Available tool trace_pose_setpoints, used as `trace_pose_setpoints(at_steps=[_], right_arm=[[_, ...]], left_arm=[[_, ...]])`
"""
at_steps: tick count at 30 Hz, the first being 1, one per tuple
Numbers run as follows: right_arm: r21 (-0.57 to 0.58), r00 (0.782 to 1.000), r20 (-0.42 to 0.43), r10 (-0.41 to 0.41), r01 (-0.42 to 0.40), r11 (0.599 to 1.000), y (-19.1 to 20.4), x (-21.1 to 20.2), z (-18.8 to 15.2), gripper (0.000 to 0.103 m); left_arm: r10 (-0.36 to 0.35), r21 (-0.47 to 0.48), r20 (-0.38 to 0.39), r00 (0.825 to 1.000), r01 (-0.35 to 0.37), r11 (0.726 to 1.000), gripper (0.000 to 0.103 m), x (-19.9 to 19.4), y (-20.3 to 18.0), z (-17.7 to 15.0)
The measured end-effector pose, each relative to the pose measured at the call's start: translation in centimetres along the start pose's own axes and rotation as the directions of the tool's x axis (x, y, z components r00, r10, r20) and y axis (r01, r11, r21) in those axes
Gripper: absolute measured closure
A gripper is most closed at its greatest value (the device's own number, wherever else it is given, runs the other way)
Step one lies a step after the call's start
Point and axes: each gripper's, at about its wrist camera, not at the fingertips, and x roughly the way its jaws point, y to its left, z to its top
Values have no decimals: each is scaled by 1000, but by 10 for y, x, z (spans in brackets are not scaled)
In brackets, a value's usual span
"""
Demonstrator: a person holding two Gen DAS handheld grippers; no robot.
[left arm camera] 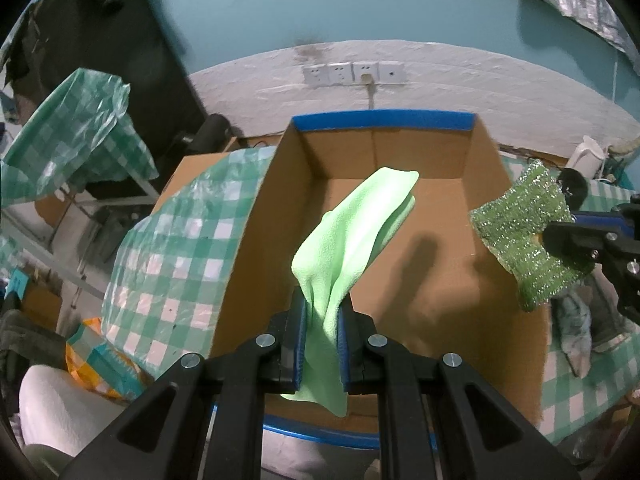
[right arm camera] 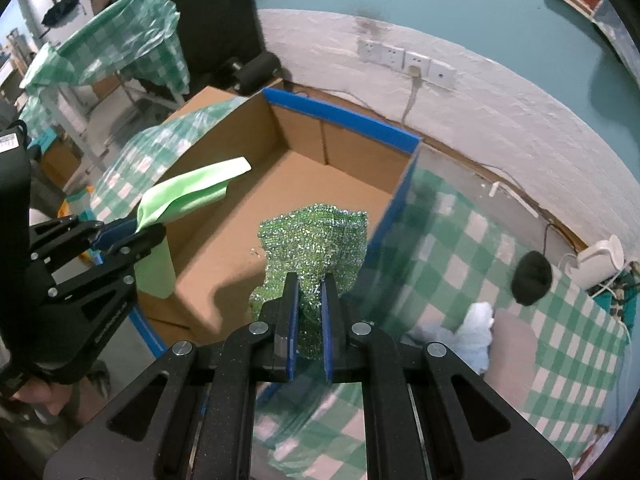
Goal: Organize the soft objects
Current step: 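Lift the light green cloth with the left tool while the right tool carries the mesh pad to the box, then open the left tool over the box while the right tool releases the mesh pad inside, then move the left tool to the white plastic bag while the right tool reaches the grey towel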
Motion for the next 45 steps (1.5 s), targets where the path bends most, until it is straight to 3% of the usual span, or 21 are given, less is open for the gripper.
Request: trace_pose_setpoints(at_steps=[8,10,13,15,18,32,45], right_arm=[[-25,1000,-14,15,-15,1000,12,15,9,94],[-32,999,-11,30,-30,999,16,17,10,93],[-34,999,0,47,-47,998,20,19,11,79],[-42,999,0,35,-35,999,22,20,12,63],[-59,1000,13,2,-1,998,26,19,11,51],[-5,999,27,-34,34,999,2,4,3,49],[98,996,25,-87,84,992,-49,-14,-28,43]], left_arm=[[14,-21,-36,999,-15,1000,89,12,9,-3],[10,-33,-43,999,-11,999,82,13,12,-2],[-2,-53,-46,999,-1,999,65,13,16,-2],[-5,-65,-31,1000,3,998,65,11,17,-2],[6,-56,-7,1000,-7,998,61,7,16,-1],[-3,-22,27,1000,4,1000,58,-3,4,1],[-53,39,45,998,52,998,58,-19,-35,6]])
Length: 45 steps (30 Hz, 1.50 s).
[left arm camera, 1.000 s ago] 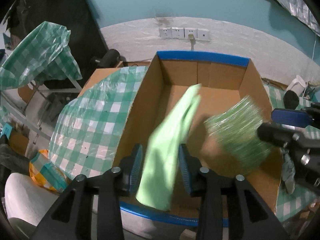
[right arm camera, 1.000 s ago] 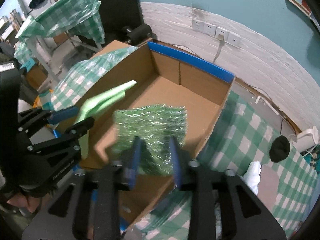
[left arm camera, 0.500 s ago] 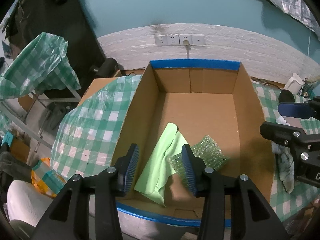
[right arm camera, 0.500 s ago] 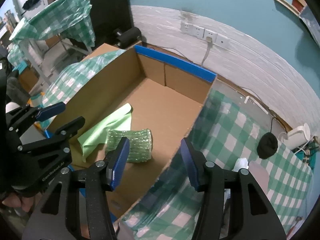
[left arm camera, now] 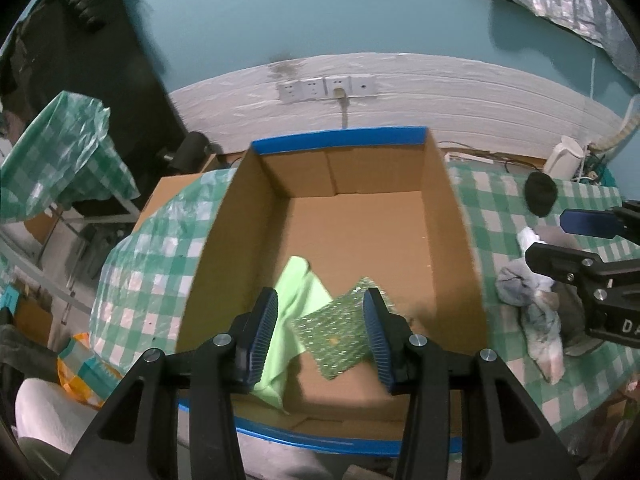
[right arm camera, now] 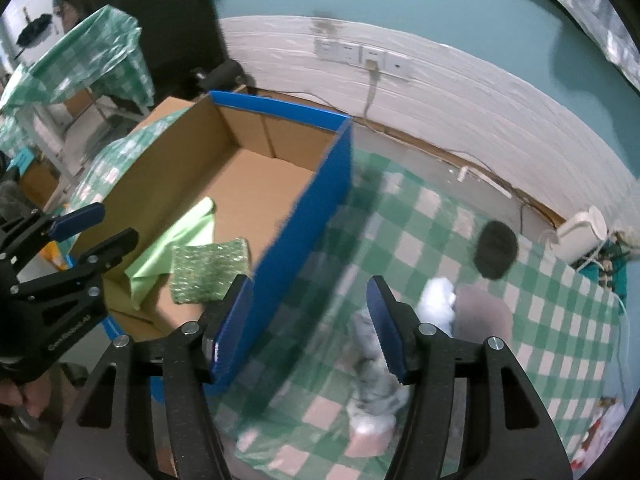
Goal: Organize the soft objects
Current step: 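Move the left tool to the white plastic bag while the right tool reaches the grey towel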
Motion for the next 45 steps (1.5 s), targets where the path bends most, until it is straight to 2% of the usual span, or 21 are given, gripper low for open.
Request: trace_pose_setpoints(at_steps=[21,28,38,45], right_arm=[[210,993,-54,-101,110,971,-108,-12,-57,42],[229,988,-100,-119,139,963,-125,-5,-73,41],[226,971,-198,-131,176,958,-136,31,-98,41],[175,948,-260,-181,231,957,-134,52,-113,40]], left_arm=[[-50,169,-2,999,50,984,58,-8,-92,5],[-56,203,-22,998,59,977,58,-4,-114,4],[-60,234,-85,995,78,969,58,11,-140,-6],[-46,282,-93,995,71,957,58,18,-164,-13]])
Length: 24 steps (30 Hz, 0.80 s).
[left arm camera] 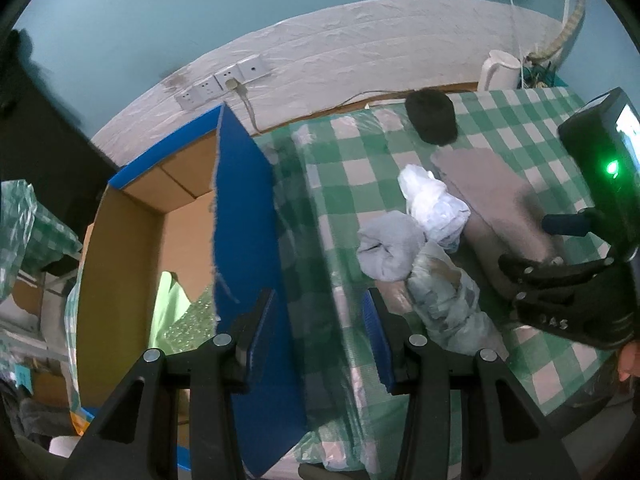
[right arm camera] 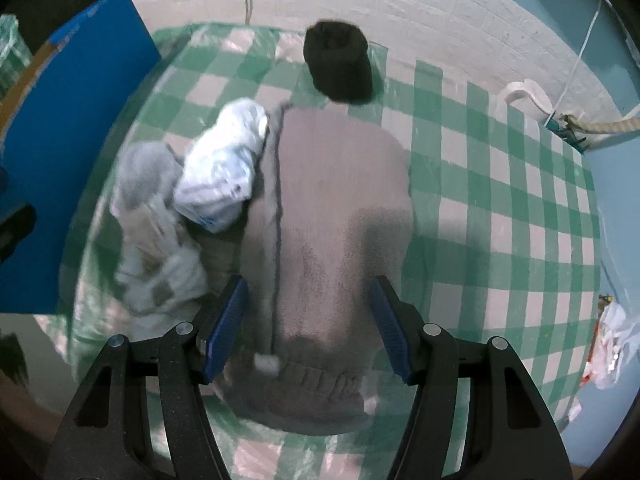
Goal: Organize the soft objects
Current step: 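Move the left tool to the white plastic bag while the right tool reaches the grey towel, then grasp the grey towel end with the right tool while the left tool grasps the white plastic bag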
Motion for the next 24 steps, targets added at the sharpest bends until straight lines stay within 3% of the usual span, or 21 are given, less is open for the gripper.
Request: trace_pose_setpoints(at_steps=[5,13,15,19,21,24], right_arm=[[-30,999,-30,-30,29,999,0,13,-9,39],[3,999,-45,10,-9,1000,-17,18,-18,40],[5,999,-48,18,-18,1000,-24,19,-16,50],[29,998,-36,55,-54,998,-38,19,-20,65],[33,998,-27,64,-63,997,-44,17,-21,79],[20,998,-12,63,-63,998,-47,14,-20,88]], left_arm=[[-33,-5,-33,999,33,999,58,6,-6,2],[-87,2,-85,993,88,996,58,14,-23,3],[-103,6,-96,990,104,995,58,16,-28,3],[-122,11,-108,987,124,992,46,19,-37,4],[-126,12,-104,987,128,992,46,19,-41,5],[-124,30,-106,987,127,991,42,19,-50,7]])
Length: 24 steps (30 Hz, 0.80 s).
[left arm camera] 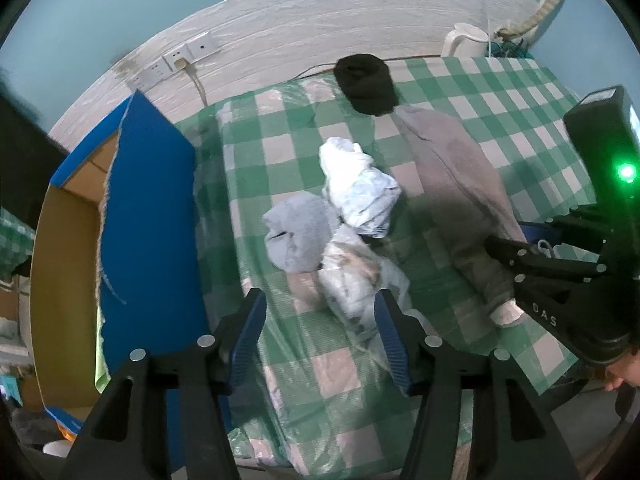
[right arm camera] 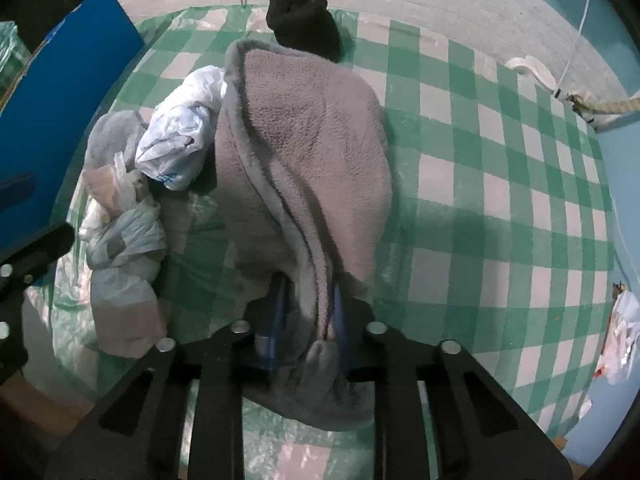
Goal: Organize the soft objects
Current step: 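Grasp the grey towel end with the right tool while the left tool grasps the white plastic bag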
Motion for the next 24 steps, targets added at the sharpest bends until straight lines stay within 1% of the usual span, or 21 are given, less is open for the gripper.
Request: trace_pose_setpoints(at_steps=[2,7,15,19,24], right_arm=[[4,1000,15,4,-4,1000,-2,-4,-1,89],[8,998,59,-16,15,1000,-5,-18,-6,90],[34,993,116,7,-11,999,-7,-46,-15,90],[37,990,137,15,-20,999,-12,-53,-16,90],[43,989,147,20,-26,999,-16,-56,-15,90]], left_arm=[[3,11,-4,1000,-3,1000,39,2,-6,1],[16,39,-34,999,-14,999,39,12,-18,2],[8,36,-107,994,-4,999,39,36,-26,7],[1,28,-121,993,2,1000,35,44,-29,10],[8,44,-124,992,-3,999,35,52,-35,11]])
